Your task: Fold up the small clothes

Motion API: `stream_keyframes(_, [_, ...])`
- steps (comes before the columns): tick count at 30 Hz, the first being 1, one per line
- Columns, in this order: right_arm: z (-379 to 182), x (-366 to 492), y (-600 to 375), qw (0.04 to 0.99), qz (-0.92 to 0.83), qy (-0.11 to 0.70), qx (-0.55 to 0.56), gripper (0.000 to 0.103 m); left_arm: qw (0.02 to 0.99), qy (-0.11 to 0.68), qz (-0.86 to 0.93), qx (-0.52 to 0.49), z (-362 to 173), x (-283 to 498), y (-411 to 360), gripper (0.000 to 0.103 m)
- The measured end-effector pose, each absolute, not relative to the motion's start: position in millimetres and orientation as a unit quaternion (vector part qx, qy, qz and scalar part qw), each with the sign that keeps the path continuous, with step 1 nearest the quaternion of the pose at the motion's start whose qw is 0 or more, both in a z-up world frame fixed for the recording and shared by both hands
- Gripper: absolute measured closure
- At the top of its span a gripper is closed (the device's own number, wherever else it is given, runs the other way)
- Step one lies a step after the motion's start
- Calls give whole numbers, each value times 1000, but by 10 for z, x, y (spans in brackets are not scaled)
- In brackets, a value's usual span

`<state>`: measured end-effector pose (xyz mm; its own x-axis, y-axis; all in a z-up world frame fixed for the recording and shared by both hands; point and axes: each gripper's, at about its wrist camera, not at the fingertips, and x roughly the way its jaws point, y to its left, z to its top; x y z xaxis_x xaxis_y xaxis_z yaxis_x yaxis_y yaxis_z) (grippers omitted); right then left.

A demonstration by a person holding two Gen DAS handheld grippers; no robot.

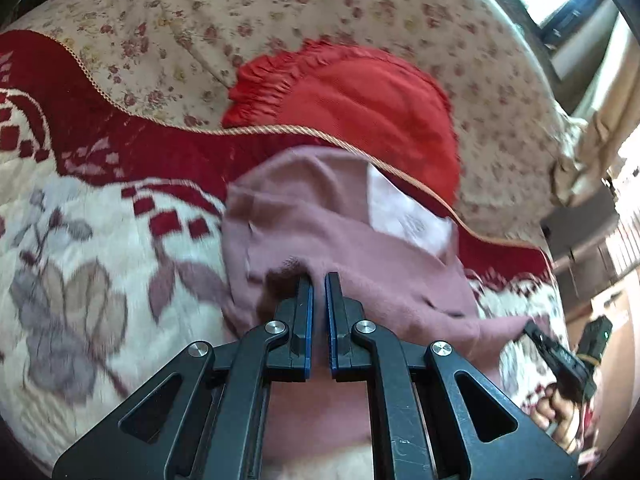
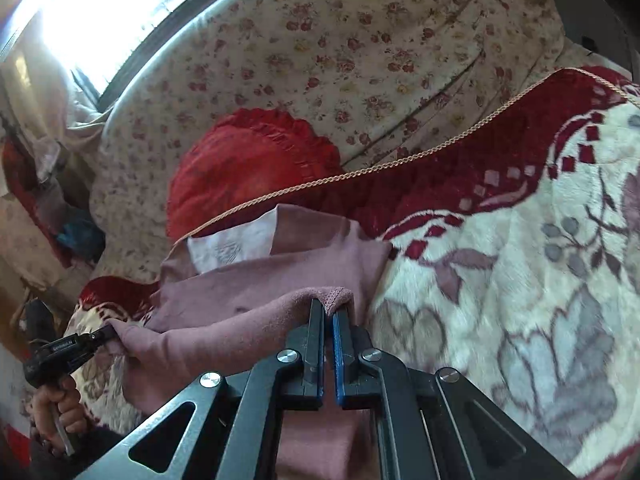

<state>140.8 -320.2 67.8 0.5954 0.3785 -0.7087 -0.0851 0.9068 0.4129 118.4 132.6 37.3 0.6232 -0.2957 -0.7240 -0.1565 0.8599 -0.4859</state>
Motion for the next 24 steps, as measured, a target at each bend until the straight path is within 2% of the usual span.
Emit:
stream_keyframes(7, [364, 1884, -3135, 867, 103, 458, 166, 100, 861, 417, -27, -290, 159, 1583, 1520, 99])
stream_keyframes(17, [222, 1939, -3096, 864, 95, 470, 153, 100, 842, 430, -60, -322, 116, 1337, 1521, 99])
stream_keyframes(20, [209, 1920, -3101, 864, 98, 470, 154, 100, 842, 419, -64, -334, 181, 1290, 1543, 83])
stream_keyframes(21, [210, 1912, -3097, 864, 99, 469, 154, 100, 856, 408, -65, -311, 264, 1269, 1520, 83])
stream_keyframes(22, [213, 1906, -3095, 864, 100, 469, 155, 100, 871, 400, -65, -278, 350, 1251, 1474, 83])
stream_keyframes(24, [216, 1889, -3089, 864, 101, 468, 156, 100, 908, 388, -68, -139, 560, 1205, 1255, 71])
